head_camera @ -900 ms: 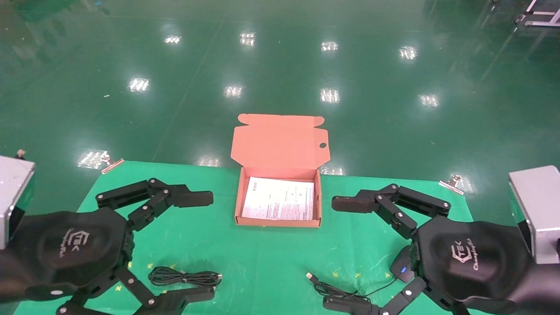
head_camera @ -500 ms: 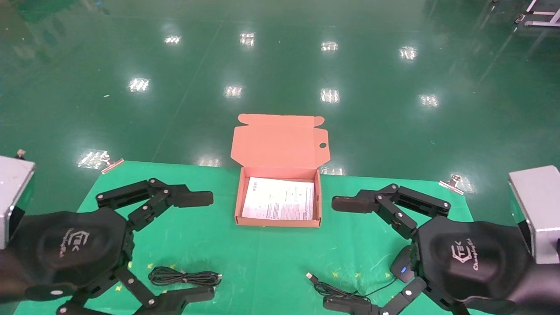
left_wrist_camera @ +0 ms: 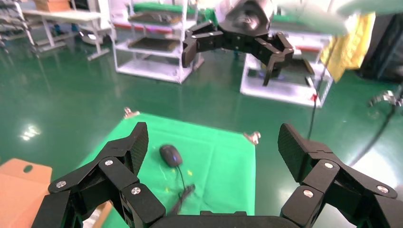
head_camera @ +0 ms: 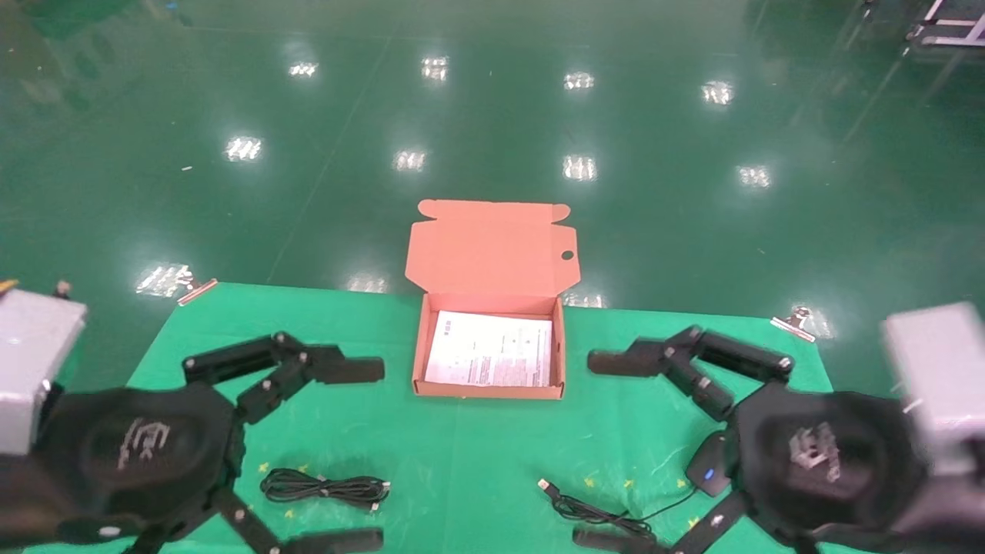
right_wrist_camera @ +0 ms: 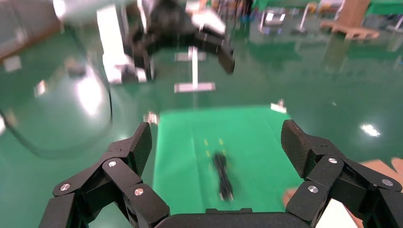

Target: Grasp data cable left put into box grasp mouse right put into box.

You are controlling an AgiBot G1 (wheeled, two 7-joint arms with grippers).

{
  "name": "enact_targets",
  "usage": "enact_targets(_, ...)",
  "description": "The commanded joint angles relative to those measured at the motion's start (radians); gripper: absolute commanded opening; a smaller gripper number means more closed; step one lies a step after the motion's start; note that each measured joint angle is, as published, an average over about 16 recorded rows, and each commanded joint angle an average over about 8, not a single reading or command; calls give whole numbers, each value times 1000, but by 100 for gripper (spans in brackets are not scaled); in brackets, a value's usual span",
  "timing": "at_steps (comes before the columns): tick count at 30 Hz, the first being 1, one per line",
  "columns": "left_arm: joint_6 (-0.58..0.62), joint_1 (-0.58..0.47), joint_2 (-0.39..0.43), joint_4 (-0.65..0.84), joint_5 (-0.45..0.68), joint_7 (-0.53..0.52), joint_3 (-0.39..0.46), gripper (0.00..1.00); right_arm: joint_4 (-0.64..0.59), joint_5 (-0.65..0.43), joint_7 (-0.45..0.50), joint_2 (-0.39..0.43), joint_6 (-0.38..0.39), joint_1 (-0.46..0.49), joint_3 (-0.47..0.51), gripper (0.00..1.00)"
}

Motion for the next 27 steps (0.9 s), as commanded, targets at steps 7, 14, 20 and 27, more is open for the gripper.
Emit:
enact_targets(7, 39, -133, 39, 14, 179, -54, 106, 100, 31, -220, -93, -20, -46, 155, -95, 100)
enact_targets(14, 57, -256, 85, 22, 394, -45, 252, 100, 39, -439, -240, -64, -57, 312, -267, 100)
enact_targets(20, 46, -335, 134, 22, 601, -23, 388, 100, 44, -616, -347, -112, -38, 386, -408, 100)
enact_targets(27, 2, -348, 194, 57, 782, -36, 483, 100, 40, -755, -401, -166, -7, 387, -514, 100)
